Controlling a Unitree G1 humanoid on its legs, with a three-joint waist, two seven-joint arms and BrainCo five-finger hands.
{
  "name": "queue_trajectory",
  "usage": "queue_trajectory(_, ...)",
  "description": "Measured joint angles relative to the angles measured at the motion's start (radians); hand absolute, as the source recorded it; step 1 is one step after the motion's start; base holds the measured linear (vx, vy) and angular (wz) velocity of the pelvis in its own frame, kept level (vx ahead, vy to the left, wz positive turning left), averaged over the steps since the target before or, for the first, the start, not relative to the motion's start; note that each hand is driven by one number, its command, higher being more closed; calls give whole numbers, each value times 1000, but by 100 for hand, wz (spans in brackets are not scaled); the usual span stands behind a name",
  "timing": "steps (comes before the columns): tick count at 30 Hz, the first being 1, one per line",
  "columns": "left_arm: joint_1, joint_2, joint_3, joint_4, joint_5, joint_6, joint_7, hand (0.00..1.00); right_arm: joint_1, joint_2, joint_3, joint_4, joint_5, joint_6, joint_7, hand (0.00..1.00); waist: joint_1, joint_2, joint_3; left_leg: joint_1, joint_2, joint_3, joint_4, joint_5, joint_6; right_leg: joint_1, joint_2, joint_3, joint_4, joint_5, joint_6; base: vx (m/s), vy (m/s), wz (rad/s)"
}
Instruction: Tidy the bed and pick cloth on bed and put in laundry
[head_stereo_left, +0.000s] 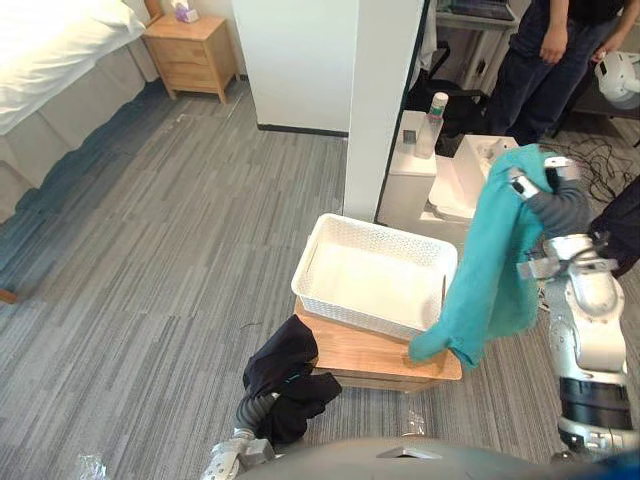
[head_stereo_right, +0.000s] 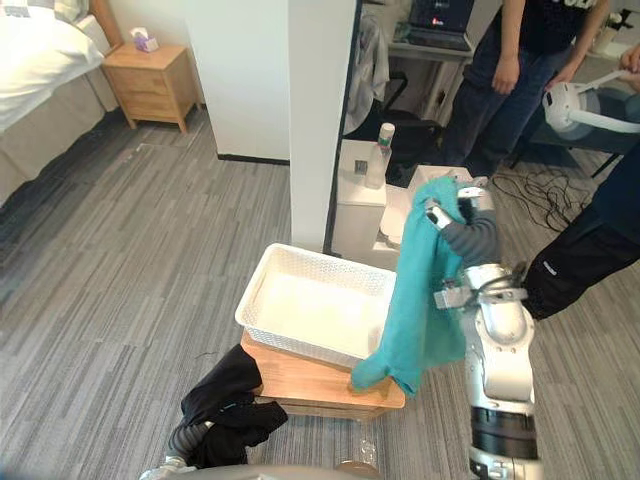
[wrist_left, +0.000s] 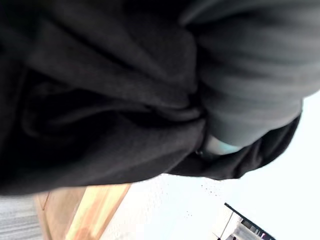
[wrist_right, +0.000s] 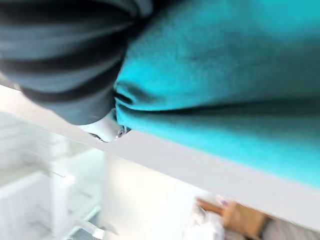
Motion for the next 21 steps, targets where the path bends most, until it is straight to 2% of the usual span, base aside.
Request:
queue_trajectory(3, -7, 0, 0, 0, 8, 13, 0, 100, -37, 3, 35, 111, -36, 41, -25, 100, 5, 13, -5, -21, -6, -25, 0, 13, 2, 0, -3, -31, -6, 3, 5, -29, -4, 27)
queue_trajectory(7, -6, 1, 3, 0, 20, 36, 1, 100, -82, 4, 58, 226, -89, 54, -65, 100, 19, 24, -5, -25, -14, -51, 0, 17, 4, 18, -7, -62, -16, 6, 8, 6, -3, 24)
queue_trajectory(14, -7, 3, 33, -9, 49, 57, 0, 100, -309, 0, 90, 424, -131, 82, -147, 100, 38, 39, 22, -32, -19, -77, 0, 27, 7, 34, -8, -91, -29, 10, 13, -18, -11, 12)
queue_trajectory(18, -19, 4, 56, -50, 49, 69, -24, 100, -464, -75, 84, 478, -130, 84, -170, 100, 78, 34, 38, -76, -6, -85, 1, 49, 8, 15, 9, -93, -52, 40, 2, -19, -14, 8)
queue_trajectory(21, -15, 4, 57, -52, 49, 70, -42, 100, -583, -109, 83, 480, -128, 83, -170, 100, 81, 33, 38, -76, -4, -98, 3, 61, 7, 29, 11, -106, -59, 47, 1, -29, -12, 16)
